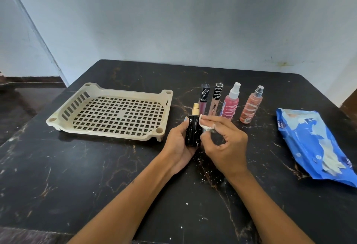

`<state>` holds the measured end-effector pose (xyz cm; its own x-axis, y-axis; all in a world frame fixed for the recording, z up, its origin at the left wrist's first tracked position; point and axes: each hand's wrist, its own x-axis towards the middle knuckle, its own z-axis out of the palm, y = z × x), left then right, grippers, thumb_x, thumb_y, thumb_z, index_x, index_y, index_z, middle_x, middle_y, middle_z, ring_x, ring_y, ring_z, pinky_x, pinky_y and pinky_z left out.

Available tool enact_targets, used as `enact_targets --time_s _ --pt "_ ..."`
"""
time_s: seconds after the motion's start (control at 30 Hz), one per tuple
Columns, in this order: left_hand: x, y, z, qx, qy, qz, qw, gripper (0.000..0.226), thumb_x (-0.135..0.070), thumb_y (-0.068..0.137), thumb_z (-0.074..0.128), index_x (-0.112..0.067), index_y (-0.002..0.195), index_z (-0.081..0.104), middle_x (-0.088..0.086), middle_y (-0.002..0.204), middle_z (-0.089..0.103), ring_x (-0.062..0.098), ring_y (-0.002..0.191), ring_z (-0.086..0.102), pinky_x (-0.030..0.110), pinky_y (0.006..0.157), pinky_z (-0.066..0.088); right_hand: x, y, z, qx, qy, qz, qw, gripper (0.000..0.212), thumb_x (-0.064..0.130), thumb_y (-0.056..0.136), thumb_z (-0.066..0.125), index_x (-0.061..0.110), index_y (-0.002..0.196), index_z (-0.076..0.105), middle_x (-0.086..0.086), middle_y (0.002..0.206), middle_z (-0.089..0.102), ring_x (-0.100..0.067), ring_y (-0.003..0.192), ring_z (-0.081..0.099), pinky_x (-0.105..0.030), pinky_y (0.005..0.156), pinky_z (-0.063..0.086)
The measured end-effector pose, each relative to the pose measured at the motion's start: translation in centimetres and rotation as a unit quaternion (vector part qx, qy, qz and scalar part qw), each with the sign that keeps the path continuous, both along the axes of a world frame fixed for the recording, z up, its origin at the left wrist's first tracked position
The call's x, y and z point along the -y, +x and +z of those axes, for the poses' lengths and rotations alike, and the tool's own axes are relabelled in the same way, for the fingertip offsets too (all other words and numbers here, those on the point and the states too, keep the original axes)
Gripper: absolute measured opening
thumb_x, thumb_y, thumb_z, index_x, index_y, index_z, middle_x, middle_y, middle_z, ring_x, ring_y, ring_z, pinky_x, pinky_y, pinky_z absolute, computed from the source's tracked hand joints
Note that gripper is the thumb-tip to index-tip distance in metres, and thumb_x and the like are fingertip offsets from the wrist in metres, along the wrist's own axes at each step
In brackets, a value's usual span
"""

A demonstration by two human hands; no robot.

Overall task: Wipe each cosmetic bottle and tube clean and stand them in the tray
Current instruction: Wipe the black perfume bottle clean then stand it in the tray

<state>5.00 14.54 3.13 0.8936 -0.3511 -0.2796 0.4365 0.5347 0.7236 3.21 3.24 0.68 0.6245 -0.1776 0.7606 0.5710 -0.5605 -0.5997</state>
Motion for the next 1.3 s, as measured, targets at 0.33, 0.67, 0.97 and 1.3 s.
enact_targets --time_s 0.33,0.67,0.97,1.3 --pt "-0.2 0.3 0.1 -0.01 -0.007 0.001 1.0 0.042 -0.027 0.101 0.032 -0.005 0.094 0.067 0.01 0.084 0.072 0.017 0.078 0.068 0.034 0.089 0.048 -0.2 0.0 -0.5 0.013 -0.03 0.007 0.999 0.025 0.007 0.079 0.057 0.0 0.095 0.075 -0.006 0.1 0.072 -0.011 0.095 0.068 -0.021 0.089 0.053" --pt "-0.3 0.5 0.1 -0.013 0.006 -0.003 1.0 0.042 -0.028 0.101 0.03 -0.003 0.097 0.064 0.013 0.089 0.068 0.019 0.081 0.063 0.033 0.084 0.046 -0.1 0.1 -0.8 0.006 -0.036 -0.014 0.999 0.027 0.008 0.079 0.054 0.0 0.094 0.075 -0.006 0.099 0.072 -0.013 0.094 0.068 -0.024 0.089 0.054" --pt "-0.7 0.7 0.3 -0.017 0.003 -0.009 1.0 0.042 -0.027 0.101 0.029 -0.004 0.095 0.063 0.01 0.08 0.072 0.016 0.073 0.069 0.033 0.085 0.049 -0.3 0.1 -1.2 0.006 -0.081 0.007 0.997 0.029 0.005 0.08 0.054 -0.002 0.1 0.074 -0.008 0.104 0.07 -0.016 0.099 0.066 -0.018 0.096 0.048" --pt "-0.6 0.6 0.3 -0.017 -0.009 -0.01 1.0 0.042 -0.027 0.101 0.03 -0.005 0.093 0.064 0.008 0.076 0.072 0.016 0.071 0.066 0.03 0.079 0.048 -0.1 0.8 -1.2 0.045 -0.122 -0.025 0.991 0.028 -0.001 0.082 0.053 -0.004 0.1 0.073 -0.011 0.104 0.071 -0.021 0.099 0.063 -0.021 0.099 0.045"
